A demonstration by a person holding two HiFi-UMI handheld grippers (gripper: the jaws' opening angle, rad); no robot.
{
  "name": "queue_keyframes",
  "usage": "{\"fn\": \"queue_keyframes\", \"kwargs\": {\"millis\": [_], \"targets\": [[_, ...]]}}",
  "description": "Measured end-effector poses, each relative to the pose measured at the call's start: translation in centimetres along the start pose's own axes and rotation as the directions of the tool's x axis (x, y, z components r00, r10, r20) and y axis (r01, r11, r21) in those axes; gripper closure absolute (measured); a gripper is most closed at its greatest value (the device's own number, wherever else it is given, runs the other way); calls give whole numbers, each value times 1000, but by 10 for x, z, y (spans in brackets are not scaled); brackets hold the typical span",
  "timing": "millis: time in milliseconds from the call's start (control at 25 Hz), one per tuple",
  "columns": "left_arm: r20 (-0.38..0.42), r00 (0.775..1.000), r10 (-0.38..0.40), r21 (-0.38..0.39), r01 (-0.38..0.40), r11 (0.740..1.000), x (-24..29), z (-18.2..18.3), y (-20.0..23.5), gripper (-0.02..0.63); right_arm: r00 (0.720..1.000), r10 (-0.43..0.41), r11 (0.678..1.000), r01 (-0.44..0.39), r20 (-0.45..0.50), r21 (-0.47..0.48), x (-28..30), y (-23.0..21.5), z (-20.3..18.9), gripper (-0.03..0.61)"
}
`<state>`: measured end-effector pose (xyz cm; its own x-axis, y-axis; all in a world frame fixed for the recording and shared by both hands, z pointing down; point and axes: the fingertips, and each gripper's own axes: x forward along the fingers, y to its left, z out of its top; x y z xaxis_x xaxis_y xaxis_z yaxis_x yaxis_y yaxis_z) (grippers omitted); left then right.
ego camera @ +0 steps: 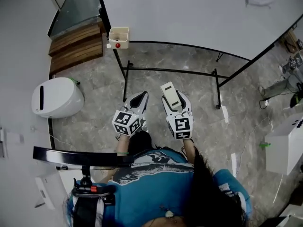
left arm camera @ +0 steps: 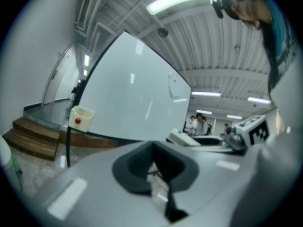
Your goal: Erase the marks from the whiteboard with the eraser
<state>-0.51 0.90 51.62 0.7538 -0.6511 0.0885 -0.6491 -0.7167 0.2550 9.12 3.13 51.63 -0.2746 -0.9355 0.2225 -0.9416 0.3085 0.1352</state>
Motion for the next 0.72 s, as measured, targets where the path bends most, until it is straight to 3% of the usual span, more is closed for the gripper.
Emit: {"fn": "queue_keyframes", "kwargs": {"millis": [480,720], "targets": [[-92,995,39,37,-36,999,-32,-70,-134,609,997,75,996,-74,-33,50,-117,-21,-57,314],[-104,992,77,47,-73,996,-53,-81,-148,609,993,112,991,-110,-31,76,-137,-5,-69,314]]}}
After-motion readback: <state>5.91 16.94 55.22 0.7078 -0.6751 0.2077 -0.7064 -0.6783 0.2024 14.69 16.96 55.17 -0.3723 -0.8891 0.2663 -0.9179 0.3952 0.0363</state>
